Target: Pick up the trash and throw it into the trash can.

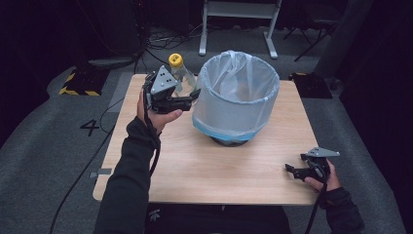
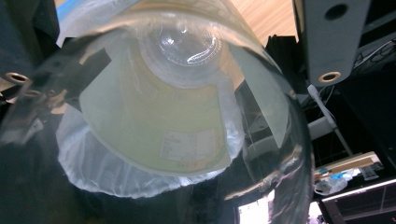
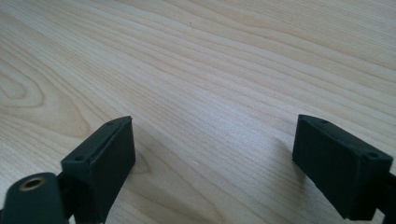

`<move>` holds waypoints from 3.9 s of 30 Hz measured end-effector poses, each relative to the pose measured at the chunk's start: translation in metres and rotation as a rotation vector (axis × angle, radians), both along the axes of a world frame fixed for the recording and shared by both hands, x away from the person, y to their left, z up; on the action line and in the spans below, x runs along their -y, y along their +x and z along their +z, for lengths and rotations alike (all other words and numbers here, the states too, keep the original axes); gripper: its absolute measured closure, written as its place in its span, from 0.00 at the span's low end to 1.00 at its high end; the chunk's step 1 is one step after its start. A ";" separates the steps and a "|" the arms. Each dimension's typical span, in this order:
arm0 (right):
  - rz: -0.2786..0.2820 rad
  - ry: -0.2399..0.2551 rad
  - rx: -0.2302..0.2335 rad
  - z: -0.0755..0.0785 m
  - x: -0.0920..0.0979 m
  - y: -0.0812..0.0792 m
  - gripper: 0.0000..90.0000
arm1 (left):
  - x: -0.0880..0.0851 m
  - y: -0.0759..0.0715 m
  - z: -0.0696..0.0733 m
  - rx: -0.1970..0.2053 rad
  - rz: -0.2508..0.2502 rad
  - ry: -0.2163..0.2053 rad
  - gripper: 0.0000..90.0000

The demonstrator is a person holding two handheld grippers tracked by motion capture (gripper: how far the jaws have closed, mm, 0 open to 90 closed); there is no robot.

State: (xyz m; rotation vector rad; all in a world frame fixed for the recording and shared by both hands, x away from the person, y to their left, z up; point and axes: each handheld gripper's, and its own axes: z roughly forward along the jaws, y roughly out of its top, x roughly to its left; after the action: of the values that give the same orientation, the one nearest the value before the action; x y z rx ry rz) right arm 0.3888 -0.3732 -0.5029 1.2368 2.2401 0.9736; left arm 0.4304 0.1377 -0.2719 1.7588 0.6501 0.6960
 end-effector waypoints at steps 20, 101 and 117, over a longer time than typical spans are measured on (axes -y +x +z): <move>-0.004 -0.001 0.000 0.000 0.000 0.000 0.14 | 0.022 0.008 0.041 0.049 -0.041 -0.031 0.31; -0.005 -0.006 0.000 0.000 0.000 0.001 0.14 | 0.076 0.013 0.036 -0.092 -0.071 0.034 0.17; -0.010 -0.005 -0.001 0.000 -0.001 0.000 0.13 | 0.004 -0.043 -0.001 -0.053 -0.034 0.052 0.17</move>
State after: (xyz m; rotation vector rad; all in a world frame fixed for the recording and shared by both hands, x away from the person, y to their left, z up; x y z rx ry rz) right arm 0.3892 -0.3726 -0.5029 1.2452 2.2340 0.9627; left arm 0.3870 0.1334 -0.2725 1.8380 0.6414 0.6497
